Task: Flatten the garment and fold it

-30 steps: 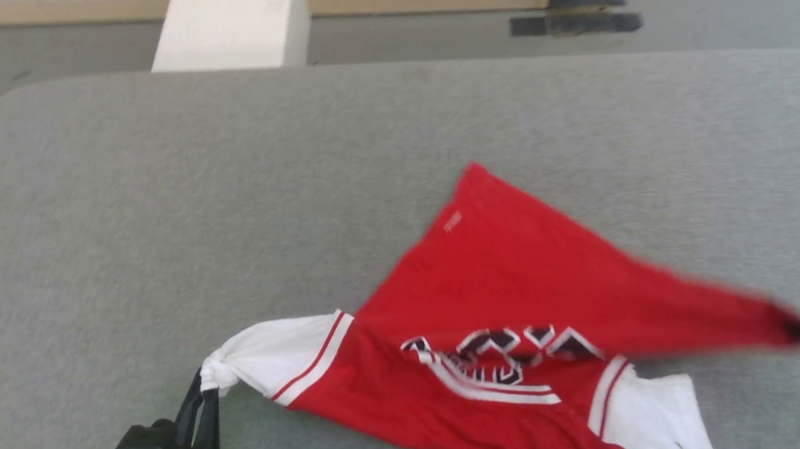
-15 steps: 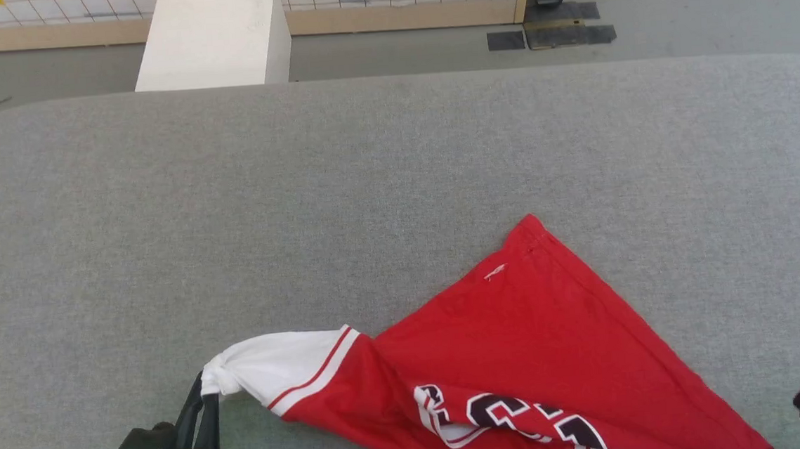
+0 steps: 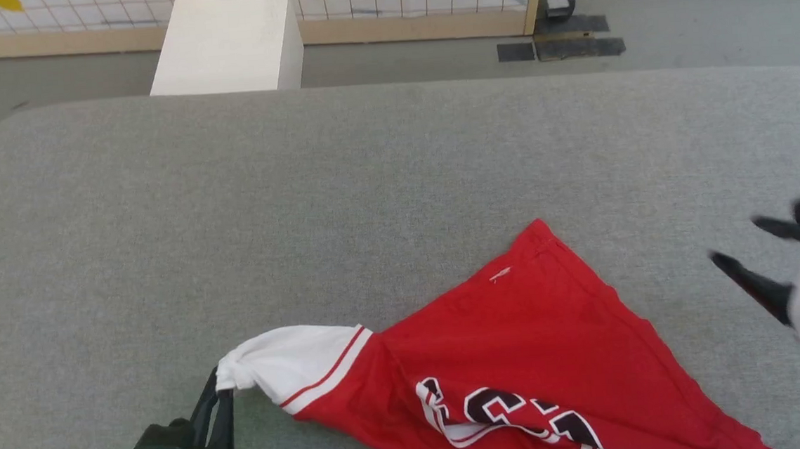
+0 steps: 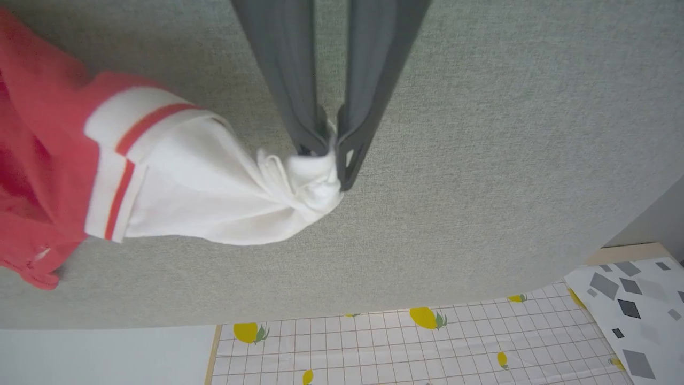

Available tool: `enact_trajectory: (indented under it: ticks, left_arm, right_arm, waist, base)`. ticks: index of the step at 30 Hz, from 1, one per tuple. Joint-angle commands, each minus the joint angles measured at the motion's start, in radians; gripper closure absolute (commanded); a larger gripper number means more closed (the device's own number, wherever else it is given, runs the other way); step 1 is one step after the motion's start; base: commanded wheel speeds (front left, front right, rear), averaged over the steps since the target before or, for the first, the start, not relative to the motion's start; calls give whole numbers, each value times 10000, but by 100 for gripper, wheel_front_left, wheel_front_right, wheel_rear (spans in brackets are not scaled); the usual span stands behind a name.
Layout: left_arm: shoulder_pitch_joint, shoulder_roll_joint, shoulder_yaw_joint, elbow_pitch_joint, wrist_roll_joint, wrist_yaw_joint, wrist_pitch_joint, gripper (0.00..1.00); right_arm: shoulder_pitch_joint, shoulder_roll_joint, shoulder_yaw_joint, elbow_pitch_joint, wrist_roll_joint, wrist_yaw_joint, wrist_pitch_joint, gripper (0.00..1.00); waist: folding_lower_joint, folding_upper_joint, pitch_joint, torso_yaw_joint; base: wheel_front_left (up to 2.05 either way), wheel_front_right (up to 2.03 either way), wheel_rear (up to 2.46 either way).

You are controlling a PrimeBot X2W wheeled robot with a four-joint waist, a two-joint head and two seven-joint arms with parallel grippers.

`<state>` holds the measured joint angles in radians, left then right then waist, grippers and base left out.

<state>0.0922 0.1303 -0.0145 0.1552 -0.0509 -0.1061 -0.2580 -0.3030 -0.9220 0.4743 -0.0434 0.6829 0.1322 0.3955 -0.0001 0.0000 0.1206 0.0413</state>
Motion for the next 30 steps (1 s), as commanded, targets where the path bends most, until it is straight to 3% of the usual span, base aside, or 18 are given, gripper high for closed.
enact_trajectory:
  ticks: [1, 5, 10, 16, 24, 27, 29, 30]
  left_arm:
    - [-107, -43, -38, -91, 54, -52, -38, 100]
    - [-313, -93, -211, -247, 116, -63, -38, 100]
    - [-597, -138, -411, -364, 140, -85, -38, 100]
    - [-971, -281, -725, -434, 155, -101, -38, 100]
    - [-1388, -428, -1058, -286, 59, -136, -38, 100]
    - [-1526, -477, -1080, -198, 22, -143, -38, 100]
    - [-1506, -468, -1023, -194, 15, -138, -38, 100]
    - [-1492, -451, -988, -187, 6, -138, -38, 100]
  right_arm:
    - [-449, 374, 114, -102, -180, -15, 253, 0]
    - [-1822, 1138, 868, 297, -494, -15, 1089, 0]
    - [-3582, 1884, 2251, 1684, 47, -15, 2623, 0]
    - [-5482, 2392, 3963, 3226, 527, -15, 4061, 0]
    - [-6550, 3183, 5517, 4757, 1031, -15, 4211, 0]
    - [-6484, 3434, 6823, 5770, 1252, -15, 3869, 0]
    - [-6450, 3493, 7109, 5918, 1439, -15, 3729, 0]
    - [-6465, 3517, 7161, 5944, 1535, -15, 3571, 24]
  waist:
    - [1, 0, 200, 146]
    - [1, 0, 505, 354]
    - [1, 0, 879, 638]
    - [1, 0, 1443, 1062]
    - [1, 0, 1959, 1508]
    - [1, 0, 2071, 1605]
    - [1, 0, 2049, 1556]
    - [1, 0, 2027, 1526]
  base:
    - [0, 0, 0]
    - [0, 0, 0]
    - [0, 0, 0]
    - [0, 0, 0]
    - [0, 0, 0]
    - [0, 0, 0]
    - [0, 0, 0]
    - [0, 0, 0]
